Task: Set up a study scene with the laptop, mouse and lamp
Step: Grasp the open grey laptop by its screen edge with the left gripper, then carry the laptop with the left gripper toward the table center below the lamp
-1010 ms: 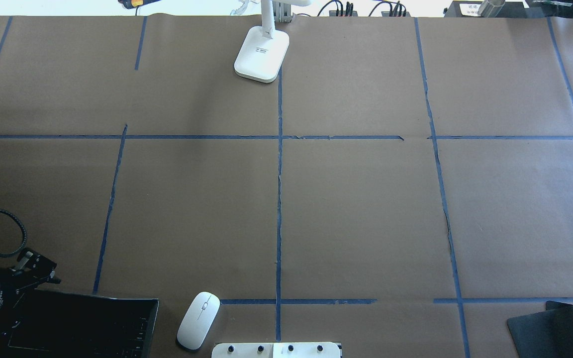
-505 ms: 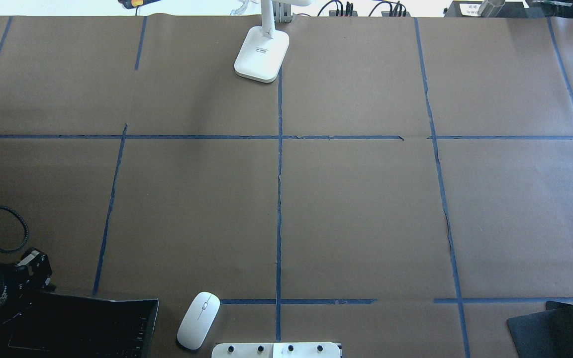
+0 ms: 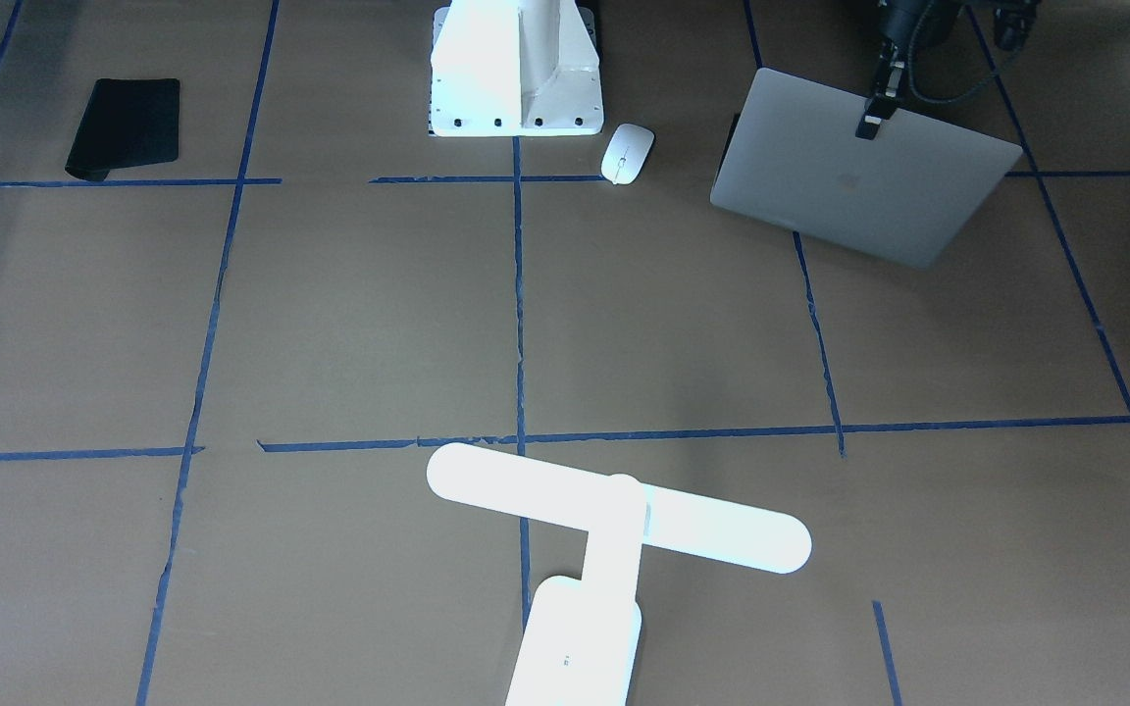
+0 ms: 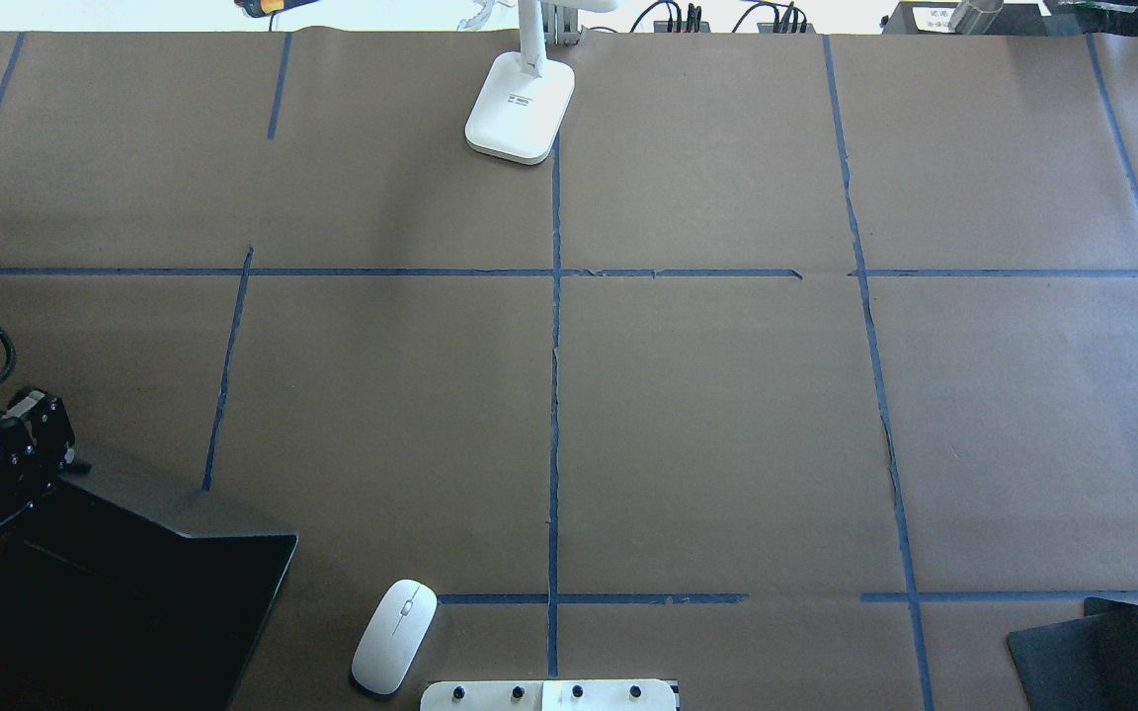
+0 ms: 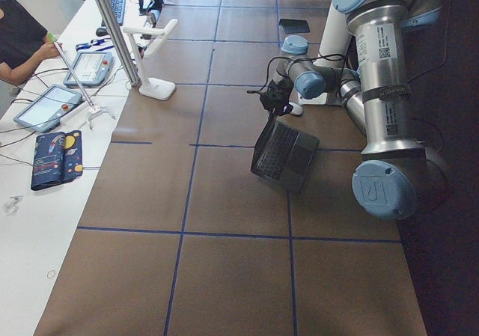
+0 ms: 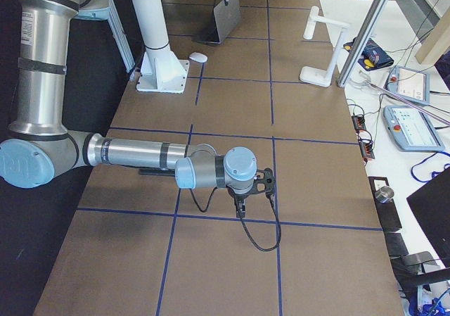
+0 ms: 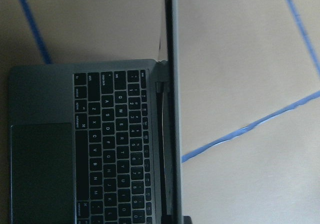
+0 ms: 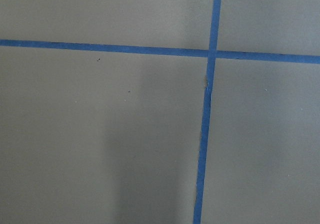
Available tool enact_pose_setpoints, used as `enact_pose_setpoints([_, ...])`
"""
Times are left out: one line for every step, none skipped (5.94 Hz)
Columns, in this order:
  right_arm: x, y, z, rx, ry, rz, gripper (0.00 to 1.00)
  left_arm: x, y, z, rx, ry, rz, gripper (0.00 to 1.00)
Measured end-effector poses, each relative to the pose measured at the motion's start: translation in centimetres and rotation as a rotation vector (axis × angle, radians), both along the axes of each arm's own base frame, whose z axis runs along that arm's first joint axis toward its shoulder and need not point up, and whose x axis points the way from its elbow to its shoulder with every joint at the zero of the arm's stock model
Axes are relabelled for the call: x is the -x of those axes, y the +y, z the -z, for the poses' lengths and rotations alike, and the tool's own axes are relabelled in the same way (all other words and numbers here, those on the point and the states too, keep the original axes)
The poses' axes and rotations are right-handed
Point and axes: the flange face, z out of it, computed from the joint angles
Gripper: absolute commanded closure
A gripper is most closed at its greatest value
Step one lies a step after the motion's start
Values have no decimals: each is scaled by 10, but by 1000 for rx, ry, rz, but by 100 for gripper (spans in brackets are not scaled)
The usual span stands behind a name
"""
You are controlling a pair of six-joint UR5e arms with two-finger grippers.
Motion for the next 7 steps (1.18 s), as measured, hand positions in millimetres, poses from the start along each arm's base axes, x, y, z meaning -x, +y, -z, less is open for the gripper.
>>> enact_pose_setpoints([0,0,0,-1,0,0,0,-9,-38,10,-27,-4,35,100])
enact_pose_setpoints([0,0,1,-2,-1,0,0,-25,-79,24,-44,-15,62,100])
enact_pose_setpoints([0,0,1,-2,-2,1,0,-47,-124,40,-47,-22,89,100])
enact_pose_setpoints([1,0,0,0,-4,1,0,-72,-162,63,-47,-18,108,100])
enact_pose_setpoints([1,0,-1,2,-5,2,0,-95,-187,94,-46,-8,116,100])
enact_pose_setpoints([1,0,-1,4,-6,2,0,-116,-204,125,-22,5,134,100])
enact_pose_setpoints([1,0,-2,6,-8,2,0,-139,-214,151,18,24,161,100])
